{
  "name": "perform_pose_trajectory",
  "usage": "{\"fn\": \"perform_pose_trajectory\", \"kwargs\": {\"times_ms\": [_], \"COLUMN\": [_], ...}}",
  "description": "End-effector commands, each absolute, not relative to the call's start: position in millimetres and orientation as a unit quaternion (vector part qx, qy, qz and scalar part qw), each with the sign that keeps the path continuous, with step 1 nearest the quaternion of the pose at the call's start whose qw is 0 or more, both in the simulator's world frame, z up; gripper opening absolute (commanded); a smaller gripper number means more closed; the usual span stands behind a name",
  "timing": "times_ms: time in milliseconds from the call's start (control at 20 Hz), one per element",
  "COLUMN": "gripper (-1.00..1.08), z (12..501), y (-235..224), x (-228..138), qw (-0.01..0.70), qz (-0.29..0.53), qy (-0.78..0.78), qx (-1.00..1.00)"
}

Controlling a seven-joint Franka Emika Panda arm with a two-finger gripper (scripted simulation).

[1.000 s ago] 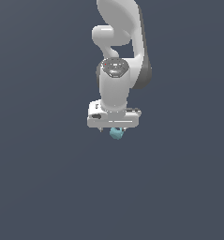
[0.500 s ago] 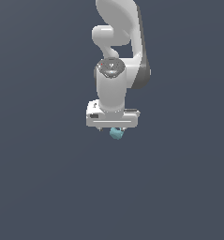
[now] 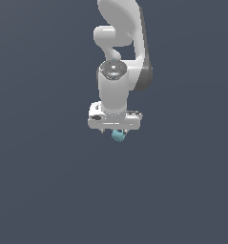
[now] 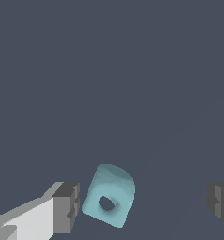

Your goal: Pick up the object and move it to a goal position.

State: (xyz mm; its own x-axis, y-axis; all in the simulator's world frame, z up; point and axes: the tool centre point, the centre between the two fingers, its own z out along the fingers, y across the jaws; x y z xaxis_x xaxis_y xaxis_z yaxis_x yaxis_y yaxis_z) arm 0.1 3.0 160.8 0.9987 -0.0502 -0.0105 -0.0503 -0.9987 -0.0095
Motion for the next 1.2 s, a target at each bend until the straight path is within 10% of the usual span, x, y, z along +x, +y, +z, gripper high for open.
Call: {"fn": "perform_pose_trajectory", "kwargs": {"times_ms": [0, 1150], "gripper": [1.0, 1.0], "z": [156.6, 93.0], "y": [4.9, 28.6], "x": [-2.9, -62.0], "qw": [0.005, 0.0], "qz": [0.005, 0.0], "qy": [0.035, 0.215], "qx": [-0.999, -0.977]}}
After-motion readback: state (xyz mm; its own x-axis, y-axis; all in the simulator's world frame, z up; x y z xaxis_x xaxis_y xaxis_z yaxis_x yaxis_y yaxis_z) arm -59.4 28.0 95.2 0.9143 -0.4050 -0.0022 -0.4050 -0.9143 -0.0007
